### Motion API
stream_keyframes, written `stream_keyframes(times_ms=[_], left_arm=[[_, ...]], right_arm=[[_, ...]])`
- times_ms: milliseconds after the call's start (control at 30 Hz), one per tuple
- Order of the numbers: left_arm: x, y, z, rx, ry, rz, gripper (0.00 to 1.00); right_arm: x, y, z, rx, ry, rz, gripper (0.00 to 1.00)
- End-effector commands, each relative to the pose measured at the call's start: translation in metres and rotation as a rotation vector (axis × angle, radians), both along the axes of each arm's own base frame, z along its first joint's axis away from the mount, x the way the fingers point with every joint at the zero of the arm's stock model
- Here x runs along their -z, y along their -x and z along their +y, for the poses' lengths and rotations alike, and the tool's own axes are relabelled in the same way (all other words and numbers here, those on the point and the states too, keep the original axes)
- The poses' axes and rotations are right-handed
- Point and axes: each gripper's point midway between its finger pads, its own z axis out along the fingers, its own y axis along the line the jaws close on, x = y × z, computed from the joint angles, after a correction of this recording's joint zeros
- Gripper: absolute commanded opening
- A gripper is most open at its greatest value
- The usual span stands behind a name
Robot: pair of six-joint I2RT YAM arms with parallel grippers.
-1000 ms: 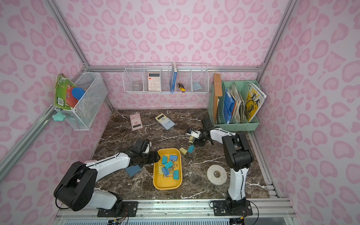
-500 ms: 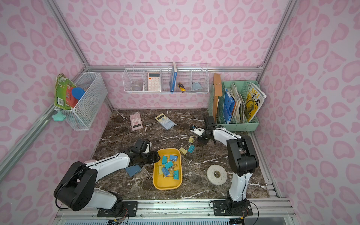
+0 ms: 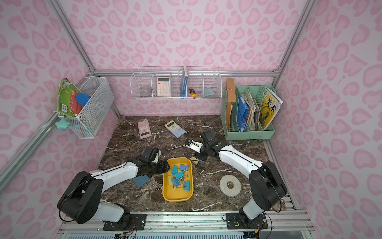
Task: Put the binder clips in the storage box
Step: Pick up the binder clip at the center of the board, then place the binder clip in the storage box.
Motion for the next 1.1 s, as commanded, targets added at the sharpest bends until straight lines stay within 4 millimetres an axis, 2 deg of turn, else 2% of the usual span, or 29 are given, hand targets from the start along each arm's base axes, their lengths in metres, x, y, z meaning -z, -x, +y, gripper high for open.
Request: stream_keyframes(times_ms=[0,200,400,467,700,1067], left_arm=[[0.015,0.025,0.011,-0.01,-0.041,0.117,0.79],[0.013,0.026,0.012,-0.017,-0.039,0.114,0.79],[0.012,0.027,0.013,-0.021,-0.044,0.113,0.79],[0.013,0.026,0.013,-0.021,-0.049,0.115,0.79],[0.015,0.025,0.014,-0.024,-0.053,0.12,0.79],[0.019,0.025,0.014,-0.021,-0.062,0.131,0.79]], right_arm=[[-0.015,0.028,0.027,-0.06,-0.089,-0.014,0.44],[-0.02,0.091,0.071,-0.258,-0.13,-0.007,0.45],[-0.013,0.143,0.097,-0.424,-0.149,0.015,0.45],[-0.007,0.156,0.1,-0.469,-0.149,0.032,0.45],[0.012,0.185,0.111,-0.563,-0.138,0.09,0.45],[0.041,0.2,0.116,-0.625,-0.121,0.179,0.45]])
